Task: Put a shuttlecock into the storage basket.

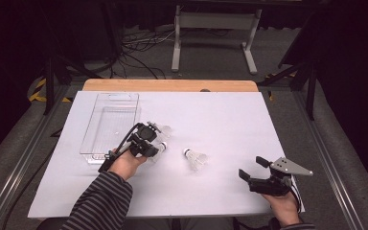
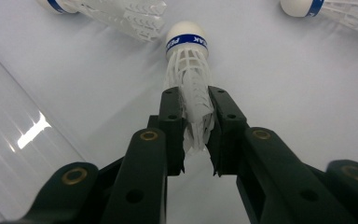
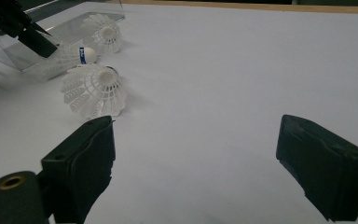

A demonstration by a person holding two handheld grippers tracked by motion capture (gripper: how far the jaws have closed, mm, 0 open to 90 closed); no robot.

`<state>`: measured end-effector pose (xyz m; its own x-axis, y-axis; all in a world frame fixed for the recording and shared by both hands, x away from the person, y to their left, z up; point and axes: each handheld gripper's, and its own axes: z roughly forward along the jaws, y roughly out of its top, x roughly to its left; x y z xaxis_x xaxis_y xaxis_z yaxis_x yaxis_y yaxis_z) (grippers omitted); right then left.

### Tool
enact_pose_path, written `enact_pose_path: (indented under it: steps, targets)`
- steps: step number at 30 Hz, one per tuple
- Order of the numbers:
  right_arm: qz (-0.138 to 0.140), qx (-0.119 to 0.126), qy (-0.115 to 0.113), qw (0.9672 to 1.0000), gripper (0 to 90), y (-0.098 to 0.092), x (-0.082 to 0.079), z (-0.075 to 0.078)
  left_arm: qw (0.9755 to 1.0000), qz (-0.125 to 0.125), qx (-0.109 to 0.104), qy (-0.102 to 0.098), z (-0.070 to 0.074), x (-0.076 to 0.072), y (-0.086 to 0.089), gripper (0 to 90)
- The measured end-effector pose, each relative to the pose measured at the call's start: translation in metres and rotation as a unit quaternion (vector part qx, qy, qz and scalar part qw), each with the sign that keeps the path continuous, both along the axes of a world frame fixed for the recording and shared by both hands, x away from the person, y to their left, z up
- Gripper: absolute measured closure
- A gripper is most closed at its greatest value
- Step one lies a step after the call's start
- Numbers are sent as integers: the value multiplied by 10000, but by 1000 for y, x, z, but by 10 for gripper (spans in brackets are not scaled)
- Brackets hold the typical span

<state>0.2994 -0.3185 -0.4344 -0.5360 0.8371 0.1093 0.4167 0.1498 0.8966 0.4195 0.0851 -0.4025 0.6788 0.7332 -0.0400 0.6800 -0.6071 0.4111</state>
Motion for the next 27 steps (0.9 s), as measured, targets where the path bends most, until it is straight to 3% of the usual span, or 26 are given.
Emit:
enact_pose_path:
  steps: [13, 27]
  targets:
    - [-1, -6, -2, 10000, 126, 0, 0, 0, 9999, -130, -40, -52, 8, -4, 3, 853]
    - [1, 2, -3, 10000, 126, 0, 0, 0, 9992, -187, -331, -94, 18, -12, 12, 866]
